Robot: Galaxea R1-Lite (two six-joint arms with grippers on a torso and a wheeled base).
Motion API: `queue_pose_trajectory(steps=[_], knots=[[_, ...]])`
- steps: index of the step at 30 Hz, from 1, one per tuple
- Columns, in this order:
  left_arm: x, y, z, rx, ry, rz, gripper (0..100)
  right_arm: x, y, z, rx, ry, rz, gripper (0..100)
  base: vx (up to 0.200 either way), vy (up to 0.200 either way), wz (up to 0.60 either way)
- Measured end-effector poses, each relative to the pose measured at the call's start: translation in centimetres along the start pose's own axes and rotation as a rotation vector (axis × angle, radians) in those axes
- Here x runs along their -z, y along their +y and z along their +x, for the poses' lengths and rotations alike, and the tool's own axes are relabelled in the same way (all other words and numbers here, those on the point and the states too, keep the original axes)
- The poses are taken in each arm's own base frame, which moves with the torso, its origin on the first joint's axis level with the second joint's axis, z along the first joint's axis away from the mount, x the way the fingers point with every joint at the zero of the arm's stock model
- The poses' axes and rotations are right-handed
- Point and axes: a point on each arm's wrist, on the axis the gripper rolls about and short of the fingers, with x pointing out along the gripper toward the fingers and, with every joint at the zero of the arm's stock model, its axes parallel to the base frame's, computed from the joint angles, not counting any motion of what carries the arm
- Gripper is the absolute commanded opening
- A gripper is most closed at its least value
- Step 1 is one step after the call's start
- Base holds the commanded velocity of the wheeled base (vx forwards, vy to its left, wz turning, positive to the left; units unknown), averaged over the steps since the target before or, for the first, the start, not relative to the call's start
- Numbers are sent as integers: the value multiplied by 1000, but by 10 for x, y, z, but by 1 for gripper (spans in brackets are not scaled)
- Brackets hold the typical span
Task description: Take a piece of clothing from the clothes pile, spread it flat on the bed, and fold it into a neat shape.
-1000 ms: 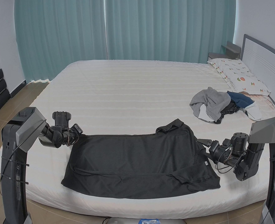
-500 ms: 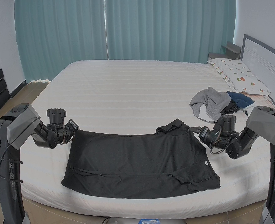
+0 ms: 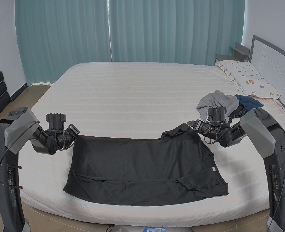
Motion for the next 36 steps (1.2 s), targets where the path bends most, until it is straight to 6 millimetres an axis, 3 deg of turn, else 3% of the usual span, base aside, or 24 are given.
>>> queue_pose_trajectory(steps=[7, 8, 14, 22, 28, 36], knots=[[-2, 3, -1, -5, -3, -5, 0, 13, -6, 19, 20, 16, -14, 100, 0, 0, 0], [-2, 3, -1, -5, -3, -5, 0, 14, -7, 20, 21, 17, -14, 0, 0, 0, 0], [-2, 3, -1, -5, -3, -4, 0, 20, -10, 28, 31, 17, -9, 0, 0, 0, 0], [-4, 3, -1, -5, -8, -4, 0, 15, -16, 26, 47, 2, 27, 0, 0, 0, 0], [-9, 2, -5, -2, -16, -7, 0, 12, -17, 13, 33, 30, 76, 0, 0, 0, 0], [-22, -2, -15, 12, -42, -17, 0, -7, -24, -9, -49, -33, 125, 0, 0, 0, 0]])
